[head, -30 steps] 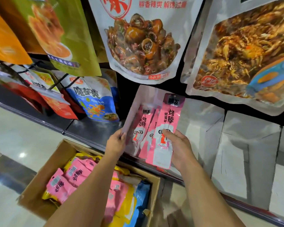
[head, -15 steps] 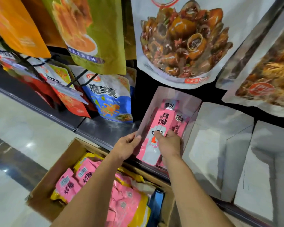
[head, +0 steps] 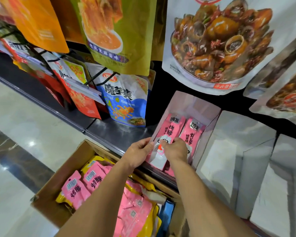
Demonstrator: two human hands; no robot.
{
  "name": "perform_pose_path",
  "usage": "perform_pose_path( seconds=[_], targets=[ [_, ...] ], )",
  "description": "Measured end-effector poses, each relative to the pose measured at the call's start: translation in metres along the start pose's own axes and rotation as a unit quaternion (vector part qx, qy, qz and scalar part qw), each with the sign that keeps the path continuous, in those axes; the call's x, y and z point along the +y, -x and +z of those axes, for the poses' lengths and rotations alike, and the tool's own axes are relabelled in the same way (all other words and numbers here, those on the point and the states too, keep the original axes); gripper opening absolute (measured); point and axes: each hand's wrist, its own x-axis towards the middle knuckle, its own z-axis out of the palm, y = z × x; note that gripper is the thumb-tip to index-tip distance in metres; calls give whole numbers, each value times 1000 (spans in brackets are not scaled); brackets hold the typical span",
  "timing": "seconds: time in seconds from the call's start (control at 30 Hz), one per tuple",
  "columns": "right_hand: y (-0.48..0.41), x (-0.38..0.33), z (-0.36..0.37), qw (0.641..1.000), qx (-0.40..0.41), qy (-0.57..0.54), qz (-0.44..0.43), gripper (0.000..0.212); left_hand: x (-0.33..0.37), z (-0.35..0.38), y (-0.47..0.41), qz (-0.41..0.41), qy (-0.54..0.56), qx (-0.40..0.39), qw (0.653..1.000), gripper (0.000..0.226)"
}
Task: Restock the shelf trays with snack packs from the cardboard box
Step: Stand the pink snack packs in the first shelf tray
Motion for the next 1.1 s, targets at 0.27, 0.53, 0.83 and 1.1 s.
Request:
perform_pose_path(
  seconds=[0.27, 0.53, 0.83, 1.1],
  targets=[
    [36, -5, -13, 995, -25, 78, -65, 61, 22, -23, 49, 6, -115, 55, 992, 52],
    [110, -11, -22, 939, -47, 277, -198, 49, 12, -47, 130, 0, -353, 127, 927, 48],
    [169, 19, -4, 849, -125, 404, -315, 61, -52, -78, 208, -111, -378, 222, 892, 73],
    [190, 46, 29, 800, -168, 454, -354, 62, -82, -73, 214, -140, -316, 262, 901, 80]
  ],
)
